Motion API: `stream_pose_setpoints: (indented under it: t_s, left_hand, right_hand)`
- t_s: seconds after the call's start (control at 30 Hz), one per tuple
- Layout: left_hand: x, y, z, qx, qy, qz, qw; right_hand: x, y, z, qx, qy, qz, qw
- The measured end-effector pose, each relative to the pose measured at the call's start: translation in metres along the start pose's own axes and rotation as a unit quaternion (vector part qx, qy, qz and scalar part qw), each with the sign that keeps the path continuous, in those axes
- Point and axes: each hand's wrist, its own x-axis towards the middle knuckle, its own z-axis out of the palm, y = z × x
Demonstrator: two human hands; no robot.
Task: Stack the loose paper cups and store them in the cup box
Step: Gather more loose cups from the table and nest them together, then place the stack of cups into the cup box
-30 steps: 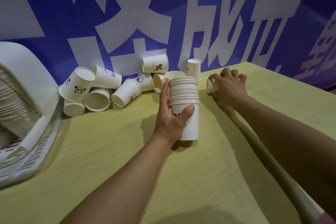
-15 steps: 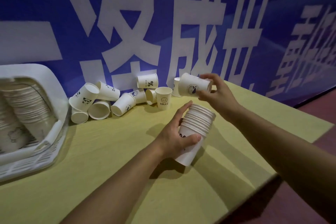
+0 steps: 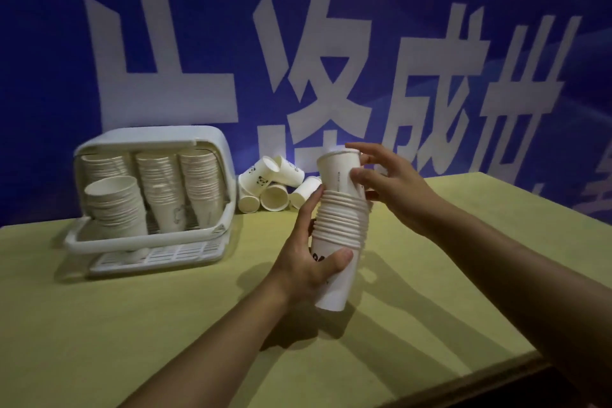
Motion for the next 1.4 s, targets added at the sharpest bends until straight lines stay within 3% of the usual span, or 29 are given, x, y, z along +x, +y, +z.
stream_pose_setpoints:
  t_s: [0.3, 0.57, 0.7, 0.83, 0.9, 1.03, 1.23, 1.4]
  left_hand:
    - [-0.046, 0.008, -0.094, 0.090, 0.122, -0.015, 0.988]
    - [-0.061, -0.003, -0.148, 0.184, 0.223, 0.007, 0.957]
    - [-0.060, -0.001, -0.176, 0.237, 0.222, 0.016, 0.946]
    - [-0.063, -0.004, -0.218, 0.298, 0.321, 0.034, 0.898]
    - [-0.064, -0.010, -0.237, 0.351, 0.366, -0.011, 0.862]
    - [-0.063, -0.028, -0.263, 0.412, 0.365, -0.141, 0.823]
    - [-0.052, -0.050, -0.280, 0.415, 0.341, -0.226, 0.813]
    - [-0.052, -0.056, -0.281, 0.402, 0.371, -0.192, 0.815]
  right_hand:
    - [0.005, -0.010, 0.117, -0.088, -0.027, -0.064, 0.994]
    - [0.007, -0.021, 0.190, 0.007, -0.129, -0.052, 0.990]
    - [0.025, -0.030, 0.214, -0.012, -0.079, -0.088, 0.993]
    - [0.057, -0.038, 0.236, -0.020, 0.000, -0.114, 0.993]
    - [0.073, -0.034, 0.248, -0.030, 0.012, -0.121, 0.992]
    - [0.096, -0.016, 0.272, -0.072, 0.013, -0.120, 0.990]
    - [0.103, 0.012, 0.306, -0.093, -0.001, -0.092, 0.991]
    - [0.109, 0.020, 0.315, -0.113, -0.008, -0.066, 0.991]
